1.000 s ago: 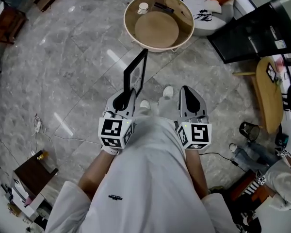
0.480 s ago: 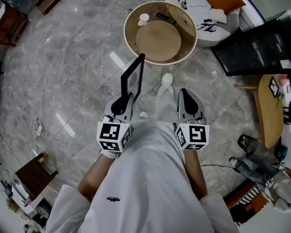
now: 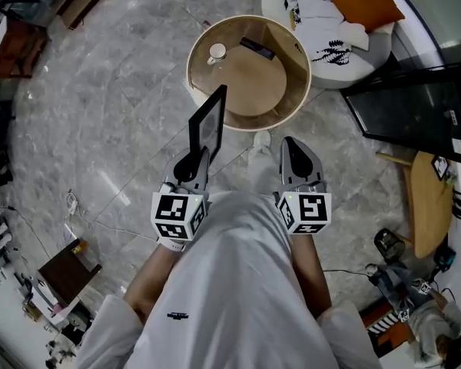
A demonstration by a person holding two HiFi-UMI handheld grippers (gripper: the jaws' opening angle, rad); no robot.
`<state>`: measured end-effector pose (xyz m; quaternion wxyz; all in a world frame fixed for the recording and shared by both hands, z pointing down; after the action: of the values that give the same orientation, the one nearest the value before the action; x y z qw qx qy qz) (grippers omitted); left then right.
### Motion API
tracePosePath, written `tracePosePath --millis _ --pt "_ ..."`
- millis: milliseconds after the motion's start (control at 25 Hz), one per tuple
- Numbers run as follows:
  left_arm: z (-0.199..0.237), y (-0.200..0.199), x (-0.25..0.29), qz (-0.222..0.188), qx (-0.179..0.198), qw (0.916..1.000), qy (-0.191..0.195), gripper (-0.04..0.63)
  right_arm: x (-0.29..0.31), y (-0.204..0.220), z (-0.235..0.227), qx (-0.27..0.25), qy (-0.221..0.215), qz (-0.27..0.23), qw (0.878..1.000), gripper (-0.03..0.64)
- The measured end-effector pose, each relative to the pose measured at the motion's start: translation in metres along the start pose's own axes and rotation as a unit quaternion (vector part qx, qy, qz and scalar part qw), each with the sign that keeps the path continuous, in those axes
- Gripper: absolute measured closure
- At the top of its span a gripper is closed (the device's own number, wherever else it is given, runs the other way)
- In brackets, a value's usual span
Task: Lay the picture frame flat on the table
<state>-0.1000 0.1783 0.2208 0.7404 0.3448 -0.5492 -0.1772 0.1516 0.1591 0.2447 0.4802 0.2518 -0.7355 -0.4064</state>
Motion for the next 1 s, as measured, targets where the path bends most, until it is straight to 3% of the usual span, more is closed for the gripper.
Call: tracePosePath --millis 320,720,1000 --pt "-0.006 -0.049 0.061 0.025 0.008 0.9997 -0.001 0.560 0.059 -0.034 -0.056 0.002 -0.017 0.012 1.000 0.611" --pt "0.022 -0.058 0.099 0.059 -0.009 0.9981 0.019 0.560 0.103 -0.037 -0.054 0.001 -0.019 0.044 0.999 0.611" --pt "0.039 -0.052 0.129 0.070 -0.041 0.9965 0.022 0.560 0.131 -0.024 -0.054 -0.004 -0.022 0.060 0.998 0.611"
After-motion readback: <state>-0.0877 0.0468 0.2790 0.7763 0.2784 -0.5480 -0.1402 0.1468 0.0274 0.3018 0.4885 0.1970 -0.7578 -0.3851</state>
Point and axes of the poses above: the fingertips, and each gripper's own axes: x forward along the fingers, z to its left, y out of its underside, the point moved 9 cm from there along -x, backward along the fingers, and after that the axes turned 6 degrees about z, right-handed, at the moved point
